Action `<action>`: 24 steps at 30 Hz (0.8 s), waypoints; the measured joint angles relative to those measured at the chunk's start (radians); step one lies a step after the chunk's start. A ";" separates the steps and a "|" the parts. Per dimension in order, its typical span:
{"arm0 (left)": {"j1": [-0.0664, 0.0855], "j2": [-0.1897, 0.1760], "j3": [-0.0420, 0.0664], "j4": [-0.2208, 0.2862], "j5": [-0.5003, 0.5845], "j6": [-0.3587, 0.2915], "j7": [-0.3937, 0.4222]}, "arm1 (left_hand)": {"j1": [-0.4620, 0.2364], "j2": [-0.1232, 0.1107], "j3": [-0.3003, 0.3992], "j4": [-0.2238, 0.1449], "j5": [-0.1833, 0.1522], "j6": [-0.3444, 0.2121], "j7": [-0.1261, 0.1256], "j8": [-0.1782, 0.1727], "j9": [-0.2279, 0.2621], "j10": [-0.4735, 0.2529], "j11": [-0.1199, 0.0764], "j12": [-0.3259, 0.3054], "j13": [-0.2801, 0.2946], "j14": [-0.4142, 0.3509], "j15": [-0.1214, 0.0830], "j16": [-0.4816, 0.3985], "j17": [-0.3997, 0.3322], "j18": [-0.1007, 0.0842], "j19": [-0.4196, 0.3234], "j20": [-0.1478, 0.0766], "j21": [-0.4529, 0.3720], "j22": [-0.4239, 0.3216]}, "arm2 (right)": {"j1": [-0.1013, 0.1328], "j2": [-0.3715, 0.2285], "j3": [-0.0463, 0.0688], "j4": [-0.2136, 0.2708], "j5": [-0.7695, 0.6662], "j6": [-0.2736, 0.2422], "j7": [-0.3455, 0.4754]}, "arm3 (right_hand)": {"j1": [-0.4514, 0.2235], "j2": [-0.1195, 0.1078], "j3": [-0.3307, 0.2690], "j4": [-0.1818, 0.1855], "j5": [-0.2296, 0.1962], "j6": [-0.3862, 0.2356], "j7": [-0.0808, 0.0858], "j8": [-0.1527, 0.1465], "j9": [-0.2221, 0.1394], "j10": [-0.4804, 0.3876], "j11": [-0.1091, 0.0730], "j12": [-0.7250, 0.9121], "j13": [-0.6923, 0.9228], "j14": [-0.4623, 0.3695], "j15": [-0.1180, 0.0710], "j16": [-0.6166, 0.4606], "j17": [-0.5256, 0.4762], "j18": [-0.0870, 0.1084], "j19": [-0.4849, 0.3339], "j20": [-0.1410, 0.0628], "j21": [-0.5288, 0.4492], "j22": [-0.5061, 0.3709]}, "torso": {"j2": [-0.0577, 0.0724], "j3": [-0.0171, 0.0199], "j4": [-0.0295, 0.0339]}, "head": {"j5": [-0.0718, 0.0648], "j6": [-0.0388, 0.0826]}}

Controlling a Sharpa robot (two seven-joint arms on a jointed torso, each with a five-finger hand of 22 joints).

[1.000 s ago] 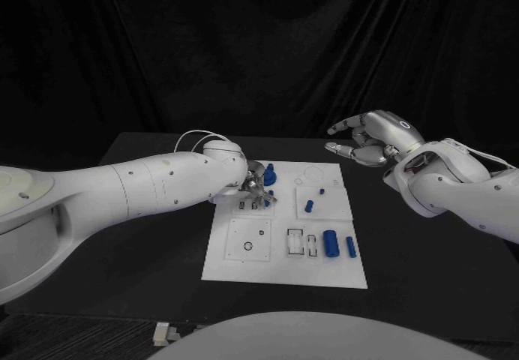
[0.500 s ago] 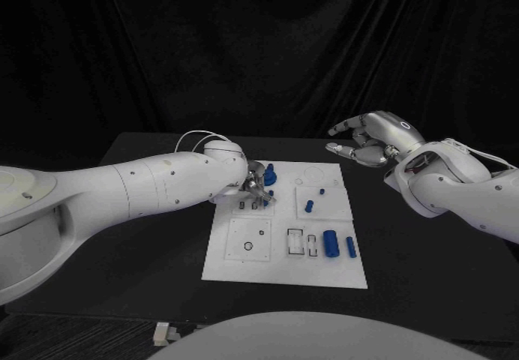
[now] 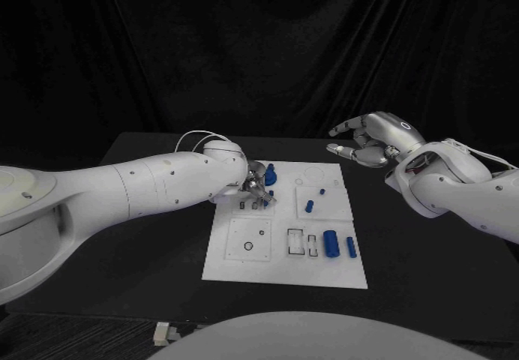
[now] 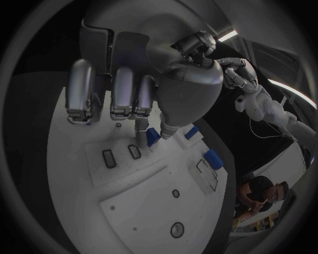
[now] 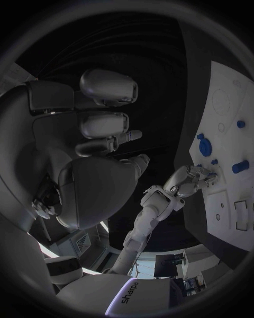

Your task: Assemble the parts on the task board

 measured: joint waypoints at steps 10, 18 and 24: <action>0.000 -0.007 0.000 0.002 0.000 0.000 0.008 | 0.016 -0.002 0.040 -0.012 0.095 0.007 0.007 -0.042 -0.005 -0.003 0.004 0.000 0.000 0.000 0.007 0.000 0.000 0.000 -0.007 0.007 -0.008 0.000 | 0.000 0.003 0.000 -0.002 0.000 0.010 -0.007 | 0.000 0.000 0.000 0.000 0.000 0.000 0.000 0.000 -0.001 0.000 0.000 0.000 0.000 0.000 0.000 0.000 -0.002 0.000 0.000 0.000 0.000 0.000 | 0.000 0.0000 -0.0001 | 0.004 0.000; 0.000 -0.010 0.000 0.002 0.000 0.000 0.014 | 0.024 -0.009 0.061 -0.017 0.142 0.007 0.007 -0.057 -0.005 -0.003 0.004 0.000 0.000 0.000 0.007 0.000 0.000 0.000 -0.011 0.011 -0.013 0.000 | 0.000 0.004 0.000 -0.002 0.000 0.023 -0.015 | 0.007 0.007 0.004 -0.004 0.008 0.004 0.004 0.000 -0.003 0.000 0.000 0.000 0.000 0.000 0.000 0.000 -0.006 0.000 0.000 0.000 -0.005 0.000 | 0.000 0.0000 -0.0001 | 0.006 0.000; 0.000 -0.011 0.000 0.002 0.000 0.001 0.017 | 0.035 -0.020 0.096 -0.026 0.186 0.011 0.011 -0.072 -0.001 -0.003 0.004 0.000 0.001 0.000 0.007 0.000 0.000 0.009 -0.011 0.011 -0.017 0.000 | 0.000 0.004 0.000 -0.002 0.000 0.032 -0.022 | 0.010 0.010 0.007 -0.007 0.015 0.004 0.004 0.000 -0.005 0.000 0.000 -0.004 0.000 0.000 0.000 -0.005 -0.007 0.000 0.000 0.000 -0.005 0.000 | 0.000 -0.0001 -0.0002 | 0.007 0.000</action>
